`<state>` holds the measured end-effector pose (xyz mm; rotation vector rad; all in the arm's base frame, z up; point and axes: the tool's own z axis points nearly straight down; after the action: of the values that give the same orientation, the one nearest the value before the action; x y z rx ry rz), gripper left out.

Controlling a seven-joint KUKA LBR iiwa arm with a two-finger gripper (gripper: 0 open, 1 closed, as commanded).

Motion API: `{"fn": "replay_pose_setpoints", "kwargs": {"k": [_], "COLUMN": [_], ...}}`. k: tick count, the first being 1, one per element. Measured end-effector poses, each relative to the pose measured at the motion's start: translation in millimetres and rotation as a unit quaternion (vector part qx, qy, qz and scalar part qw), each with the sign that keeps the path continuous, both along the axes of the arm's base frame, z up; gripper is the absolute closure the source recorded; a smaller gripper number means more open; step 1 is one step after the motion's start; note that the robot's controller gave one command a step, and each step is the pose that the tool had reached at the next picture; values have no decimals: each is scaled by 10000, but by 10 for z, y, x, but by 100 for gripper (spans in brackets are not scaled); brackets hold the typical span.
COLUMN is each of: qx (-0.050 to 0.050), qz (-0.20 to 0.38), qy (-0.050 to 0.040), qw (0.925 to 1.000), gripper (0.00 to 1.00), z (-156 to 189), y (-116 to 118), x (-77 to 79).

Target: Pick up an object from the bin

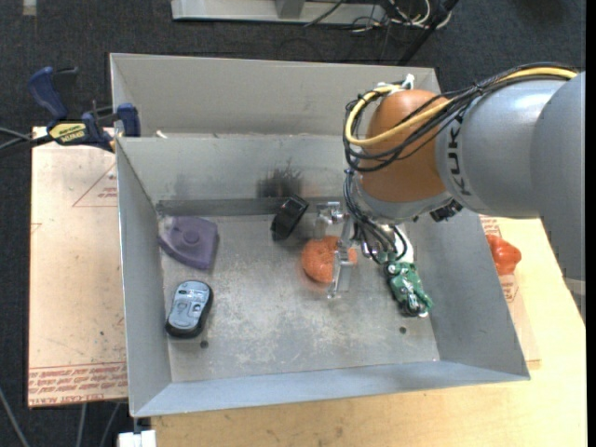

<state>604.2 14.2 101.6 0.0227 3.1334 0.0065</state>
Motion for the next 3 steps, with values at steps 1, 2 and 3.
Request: {"fn": "replay_pose_setpoints", "kwargs": {"k": [1,2,3], "qx": [-4,-4,-2], "qz": [616,615,561], "qy": [-9,-9,-34], "qw": [9981,9981,9984], "gripper": [100,100,100], "z": [-185,-185,-227], "y": [-177,-177,-170], "x": [178,178,168]}}
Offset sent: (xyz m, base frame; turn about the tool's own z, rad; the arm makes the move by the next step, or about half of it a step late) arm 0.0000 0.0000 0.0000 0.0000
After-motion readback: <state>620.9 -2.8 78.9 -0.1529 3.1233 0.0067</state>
